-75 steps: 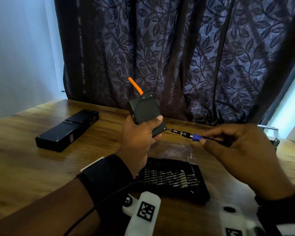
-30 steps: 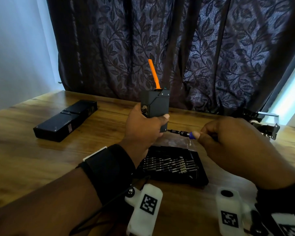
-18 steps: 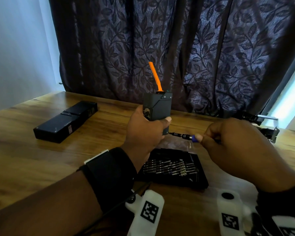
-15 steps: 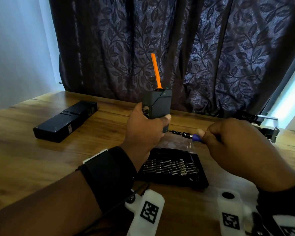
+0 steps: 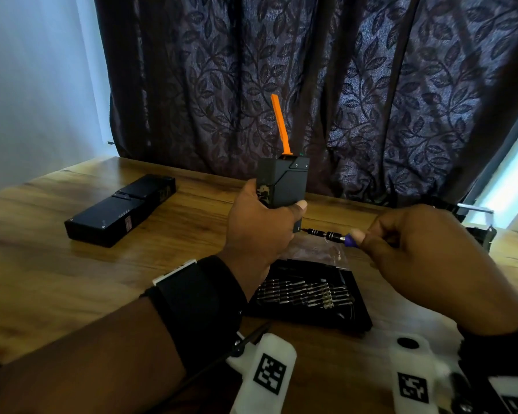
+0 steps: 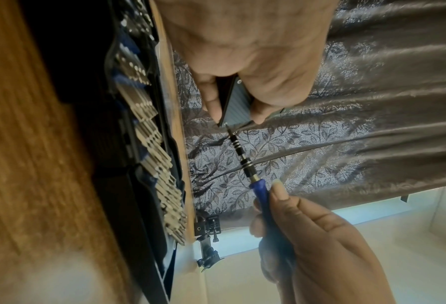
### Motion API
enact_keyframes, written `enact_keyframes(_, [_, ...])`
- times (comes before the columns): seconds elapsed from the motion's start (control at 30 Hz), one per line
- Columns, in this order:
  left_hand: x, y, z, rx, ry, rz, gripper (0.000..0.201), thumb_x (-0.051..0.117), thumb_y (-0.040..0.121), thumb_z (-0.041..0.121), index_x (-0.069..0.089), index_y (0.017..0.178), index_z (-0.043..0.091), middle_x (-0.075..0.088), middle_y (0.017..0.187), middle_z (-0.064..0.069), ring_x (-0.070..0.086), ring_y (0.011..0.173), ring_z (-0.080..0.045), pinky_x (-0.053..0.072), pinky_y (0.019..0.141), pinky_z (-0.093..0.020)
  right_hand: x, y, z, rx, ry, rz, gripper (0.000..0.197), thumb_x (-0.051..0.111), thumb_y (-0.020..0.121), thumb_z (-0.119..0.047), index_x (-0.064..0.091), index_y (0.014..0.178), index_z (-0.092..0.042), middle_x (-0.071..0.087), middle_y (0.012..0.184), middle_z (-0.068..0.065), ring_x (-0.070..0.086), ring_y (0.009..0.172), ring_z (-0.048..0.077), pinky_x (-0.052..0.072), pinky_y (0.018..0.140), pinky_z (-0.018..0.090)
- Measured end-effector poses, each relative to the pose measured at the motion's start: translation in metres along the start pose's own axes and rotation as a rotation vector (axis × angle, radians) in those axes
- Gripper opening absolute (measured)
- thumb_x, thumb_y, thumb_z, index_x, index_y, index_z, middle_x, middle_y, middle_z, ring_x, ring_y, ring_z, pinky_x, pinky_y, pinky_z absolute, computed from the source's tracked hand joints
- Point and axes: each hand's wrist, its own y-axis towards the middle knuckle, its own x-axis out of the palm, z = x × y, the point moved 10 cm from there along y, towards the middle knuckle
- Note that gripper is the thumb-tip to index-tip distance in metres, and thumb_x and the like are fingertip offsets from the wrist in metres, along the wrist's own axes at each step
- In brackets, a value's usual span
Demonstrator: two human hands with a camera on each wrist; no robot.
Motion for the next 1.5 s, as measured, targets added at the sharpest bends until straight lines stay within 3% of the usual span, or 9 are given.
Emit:
enact_keyframes(0.1, [-0.002,0.000,0.002,-0.001,-0.015,0.008,0.038,0.083,0.085,0.009,0.060,0.100,0.036,0.074,0.099,0.008,0.074,0.084,-0.014,0.064,0.061,-0.032,0.003,0.001,0.000,-0.005,0.014,-0.026,0.036,0.056,0.092,-0.053,0.066,0.064,-0.032,0.067,0.057,-0.009,0.060,0.052,0.003,0.049,0.055,0.027])
enact_keyframes(0.23, [-0.003,-0.001,0.003,0.002,-0.016,0.018,0.038,0.083,0.085,0.009,0.060,0.101,0.035,0.074,0.100,0.007,0.075,0.087,-0.015,0.064,0.062,-0.032,0.000,-0.001,-0.005,-0.011,0.071,-0.019,0.019,0.077,0.072,-0.049,0.063,0.075,-0.035,0.066,0.071,-0.016,0.060,0.070,-0.006,0.040,0.055,0.022])
enact_keyframes(0.4, [-0.003,-0.001,0.000,-0.015,-0.016,0.026,0.039,0.083,0.084,0.010,0.062,0.106,0.033,0.075,0.101,0.006,0.075,0.087,-0.015,0.063,0.061,-0.030,-0.001,0.000,0.003,0.007,0.048,0.027,0.023,0.088,0.072,-0.034,0.066,0.068,-0.033,0.066,0.067,-0.015,0.060,0.064,0.000,0.040,0.056,0.021])
enact_keyframes(0.6, [0.000,-0.001,0.002,-0.003,-0.020,0.018,0.037,0.082,0.086,0.008,0.061,0.103,0.033,0.074,0.099,0.005,0.075,0.086,-0.016,0.062,0.059,-0.027,0.002,0.002,0.007,0.011,0.057,0.031,0.030,0.076,0.085,-0.044,0.067,0.059,-0.030,0.064,0.061,-0.026,0.061,0.062,-0.006,0.036,0.052,0.020])
enact_keyframes(0.77, [-0.001,0.000,0.000,-0.007,-0.015,0.020,0.037,0.083,0.085,0.008,0.061,0.100,0.034,0.075,0.098,0.007,0.075,0.085,-0.015,0.063,0.061,-0.029,0.008,0.004,0.007,0.001,0.039,-0.025,0.038,0.065,0.091,-0.047,0.065,0.058,-0.028,0.065,0.055,-0.011,0.060,0.055,0.001,0.040,0.051,0.023])
enact_keyframes(0.93, [-0.001,0.000,0.000,-0.015,-0.024,0.016,0.038,0.082,0.085,0.008,0.059,0.098,0.035,0.074,0.097,0.006,0.074,0.083,-0.017,0.063,0.058,-0.030,0.001,0.002,0.004,-0.007,0.099,0.010,0.025,0.086,0.070,-0.039,0.062,0.069,-0.031,0.065,0.065,-0.019,0.060,0.063,-0.004,0.034,0.051,0.016])
enact_keyframes(1.3, [-0.003,-0.001,-0.003,-0.024,-0.001,0.028,0.037,0.083,0.085,0.010,0.063,0.110,0.029,0.075,0.103,0.003,0.075,0.086,-0.018,0.062,0.060,-0.032,0.006,0.004,0.007,0.005,0.085,-0.015,0.027,0.065,0.091,-0.047,0.069,0.067,-0.035,0.068,0.059,-0.011,0.062,0.053,0.004,0.049,0.056,0.027])
enact_keyframes(1.4, [-0.004,0.000,-0.004,-0.030,0.016,0.026,0.037,0.083,0.086,0.011,0.061,0.104,0.035,0.074,0.101,0.006,0.075,0.085,-0.016,0.064,0.061,-0.034,0.006,0.004,0.006,0.006,0.136,-0.018,0.017,0.077,0.077,-0.049,0.070,0.072,-0.035,0.068,0.068,-0.020,0.063,0.063,-0.002,0.043,0.056,0.022])
enact_keyframes(1.5, [-0.003,0.001,-0.004,-0.034,0.024,0.015,0.036,0.083,0.086,0.012,0.059,0.098,0.036,0.073,0.098,0.011,0.074,0.084,-0.013,0.065,0.063,-0.037,0.008,0.005,0.005,-0.030,0.104,-0.030,0.021,0.087,0.069,-0.035,0.066,0.071,-0.033,0.066,0.078,-0.025,0.061,0.069,-0.007,0.040,0.053,0.010])
